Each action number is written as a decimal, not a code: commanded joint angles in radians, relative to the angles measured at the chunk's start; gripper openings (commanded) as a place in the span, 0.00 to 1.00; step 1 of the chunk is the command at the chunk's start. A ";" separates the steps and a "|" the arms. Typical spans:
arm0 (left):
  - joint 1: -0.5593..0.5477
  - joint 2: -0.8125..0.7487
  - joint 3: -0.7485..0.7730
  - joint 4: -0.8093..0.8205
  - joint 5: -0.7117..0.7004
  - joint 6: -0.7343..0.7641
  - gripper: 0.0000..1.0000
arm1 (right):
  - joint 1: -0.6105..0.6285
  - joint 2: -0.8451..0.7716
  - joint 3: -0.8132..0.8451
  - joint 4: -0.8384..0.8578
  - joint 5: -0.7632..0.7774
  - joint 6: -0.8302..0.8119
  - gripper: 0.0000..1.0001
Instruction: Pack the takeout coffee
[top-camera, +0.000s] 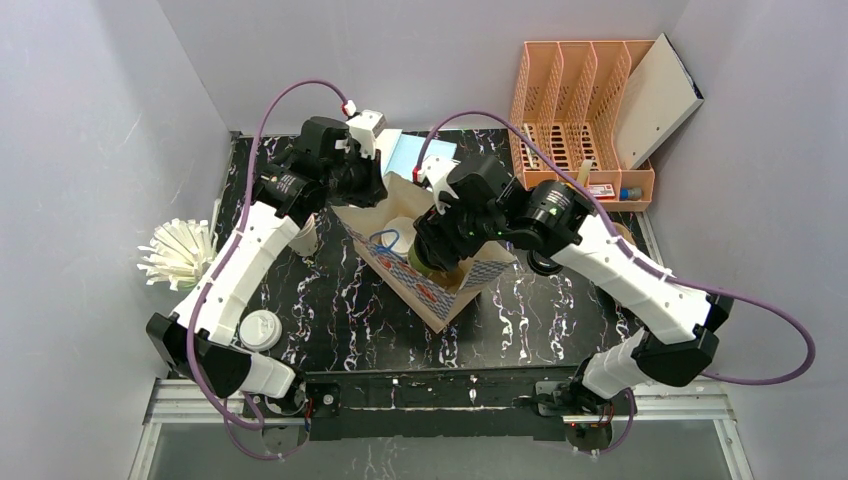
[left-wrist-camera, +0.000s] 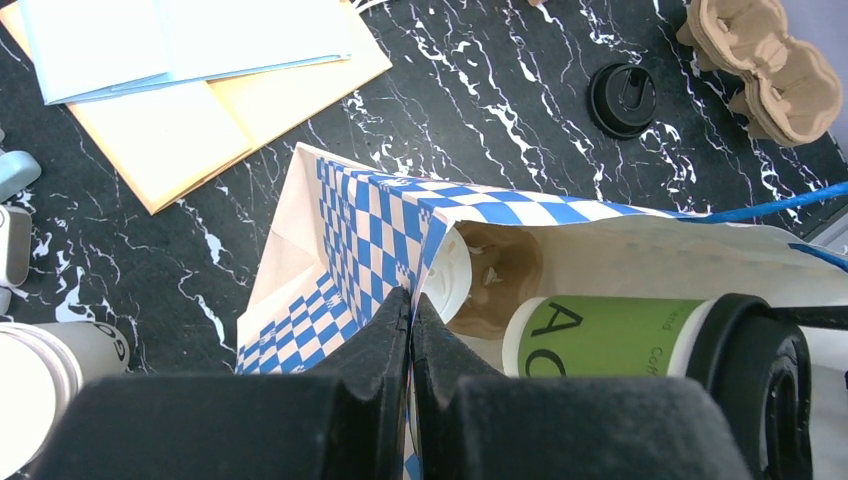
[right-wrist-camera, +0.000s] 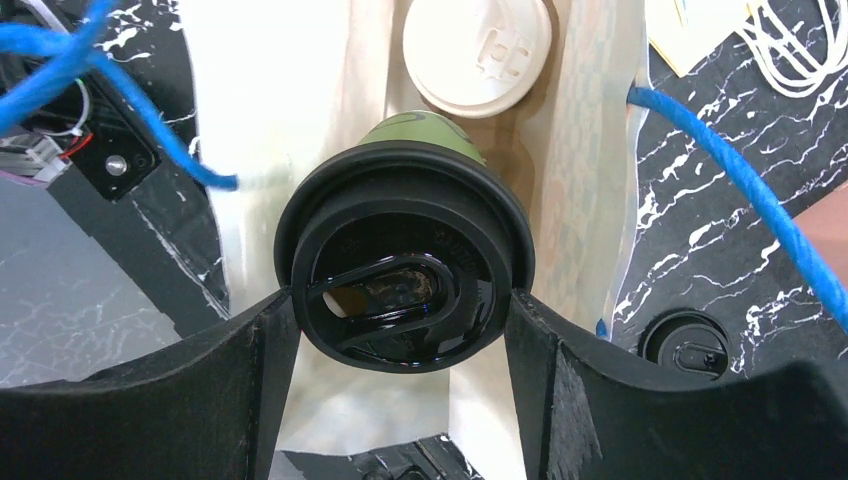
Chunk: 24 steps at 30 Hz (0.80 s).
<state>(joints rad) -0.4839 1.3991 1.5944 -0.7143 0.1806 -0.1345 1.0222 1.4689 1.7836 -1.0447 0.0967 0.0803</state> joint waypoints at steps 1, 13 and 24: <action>0.001 -0.037 -0.015 0.036 0.050 -0.002 0.00 | 0.000 -0.029 0.004 0.023 -0.035 0.015 0.44; 0.001 -0.068 -0.040 0.068 0.040 -0.018 0.00 | 0.005 -0.042 -0.044 -0.079 0.096 -0.050 0.41; 0.001 -0.094 -0.099 0.157 0.059 -0.051 0.00 | 0.009 -0.067 -0.213 0.010 0.102 -0.037 0.41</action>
<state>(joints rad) -0.4839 1.3544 1.5105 -0.6243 0.2115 -0.1585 1.0229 1.4105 1.5982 -1.0988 0.1776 0.0525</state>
